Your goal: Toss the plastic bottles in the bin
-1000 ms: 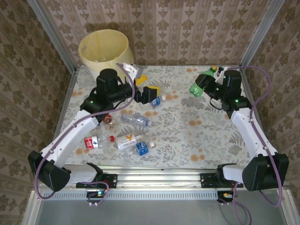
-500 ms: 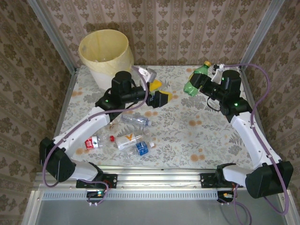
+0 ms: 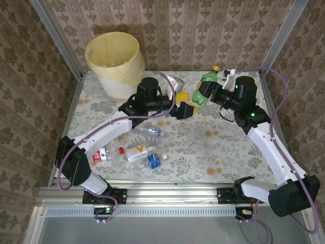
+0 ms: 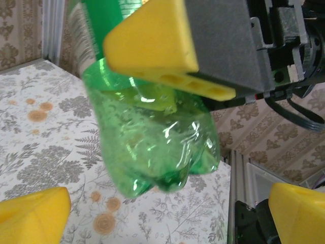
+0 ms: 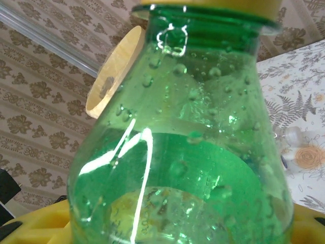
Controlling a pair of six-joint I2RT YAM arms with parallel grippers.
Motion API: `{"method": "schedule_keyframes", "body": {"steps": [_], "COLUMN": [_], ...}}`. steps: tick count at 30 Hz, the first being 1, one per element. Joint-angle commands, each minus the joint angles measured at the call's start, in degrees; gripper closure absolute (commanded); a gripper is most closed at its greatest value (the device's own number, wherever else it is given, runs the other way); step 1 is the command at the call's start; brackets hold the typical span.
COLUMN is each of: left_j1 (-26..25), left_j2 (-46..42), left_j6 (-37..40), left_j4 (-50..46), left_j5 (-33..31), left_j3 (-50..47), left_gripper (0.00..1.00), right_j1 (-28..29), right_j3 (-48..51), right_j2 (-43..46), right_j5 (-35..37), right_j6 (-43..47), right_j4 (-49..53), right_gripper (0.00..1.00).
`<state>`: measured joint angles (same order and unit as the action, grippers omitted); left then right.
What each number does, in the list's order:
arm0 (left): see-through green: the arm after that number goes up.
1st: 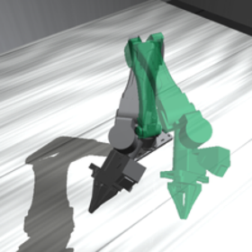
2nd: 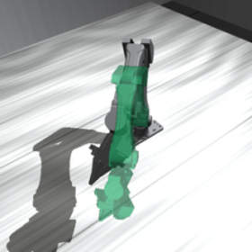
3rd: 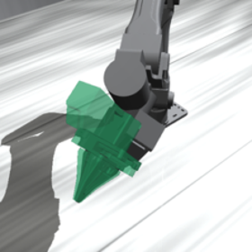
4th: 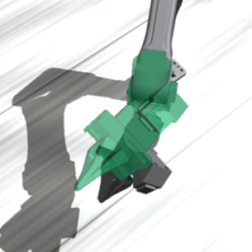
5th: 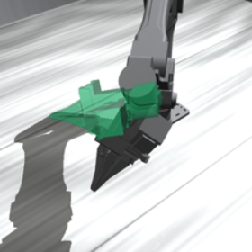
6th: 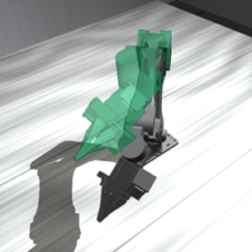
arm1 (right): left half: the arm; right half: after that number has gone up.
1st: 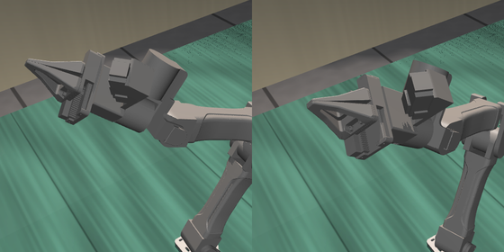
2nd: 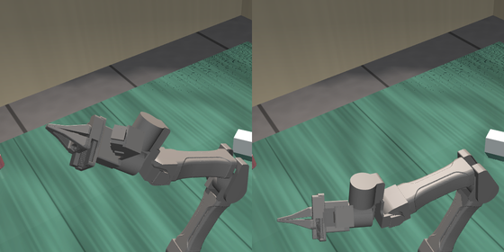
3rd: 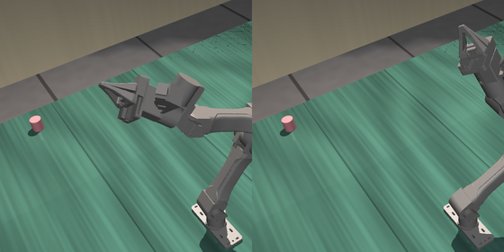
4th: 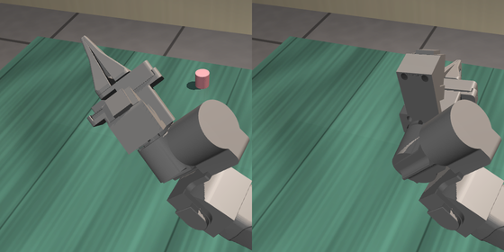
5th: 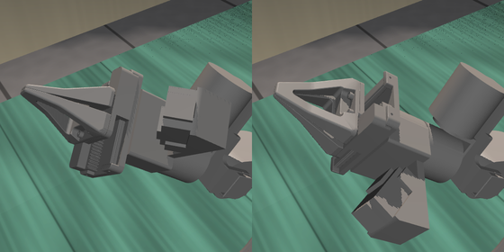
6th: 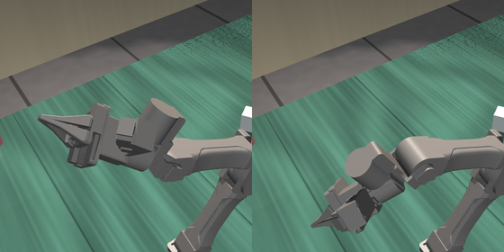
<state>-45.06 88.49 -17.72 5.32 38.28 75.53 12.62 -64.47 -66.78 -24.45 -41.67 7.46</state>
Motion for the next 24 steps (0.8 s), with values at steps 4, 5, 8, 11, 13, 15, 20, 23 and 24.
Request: {"method": "schedule_keyframes", "body": {"steps": [4, 5, 8, 11, 13, 15, 20, 23, 24], "left_j1": [-1.1, -1.2, -1.3, -1.2, -1.3, -1.3, -1.3, -1.3, -1.3], "left_j2": [2.2, 2.7, 3.5, 3.8, 4.3, 4.7, 5.3, 5.4, 5.5], "left_j6": [-2.3, -2.6, -2.8, -2.8, -3.0, -3.1, -2.9, -2.8, -2.8], "left_j4": [4.2, 4.1, 3.9, 4.1, 4.0, 3.8, 3.6, 3.2, 3.2], "left_j5": [3.3, 3.7, 3.8, 3.6, 3.8, 4.1, 4.4, 4.5, 4.6], "left_j3": [3.1, 3.4, 4.1, 4.6, 5.0, 5.4, 6.0, 6.3, 6.3], "left_gripper": [0.02, 0.04, 0.06, 0.07, 0.09, 0.11, 0.18, 0.24, 0.25], "right_j1": [1.5, 1.6, 2.1, 2.4, 2.7, 2.9, 3.5, 3.6, 3.7], "right_j3": [-1.3, -1.3, -1.4, -1.1, -0.9, -0.7, -0.6, -0.4, -0.4], "right_j2": [0.9, 0.9, 0.7, 0.5, 0.4, 0.3, 0.1, 0.0, 0.0], "right_j5": [-0.1, -0.2, -0.3, -0.3, -0.3, -0.2, -0.2, -0.3, -0.2], "right_j6": [1.3, 1.3, 1.4, 1.4, 1.3, 1.2, 1.2, 1.2, 1.2], "right_j4": [-1.6, -1.7, -1.8, -1.7, -2.1, -2.3, -2.3, -2.2, -2.2], "right_gripper": [0.56, 0.56, 0.56, 0.56, 0.56, 0.56, 0.56, 0.56, 0.56]}}
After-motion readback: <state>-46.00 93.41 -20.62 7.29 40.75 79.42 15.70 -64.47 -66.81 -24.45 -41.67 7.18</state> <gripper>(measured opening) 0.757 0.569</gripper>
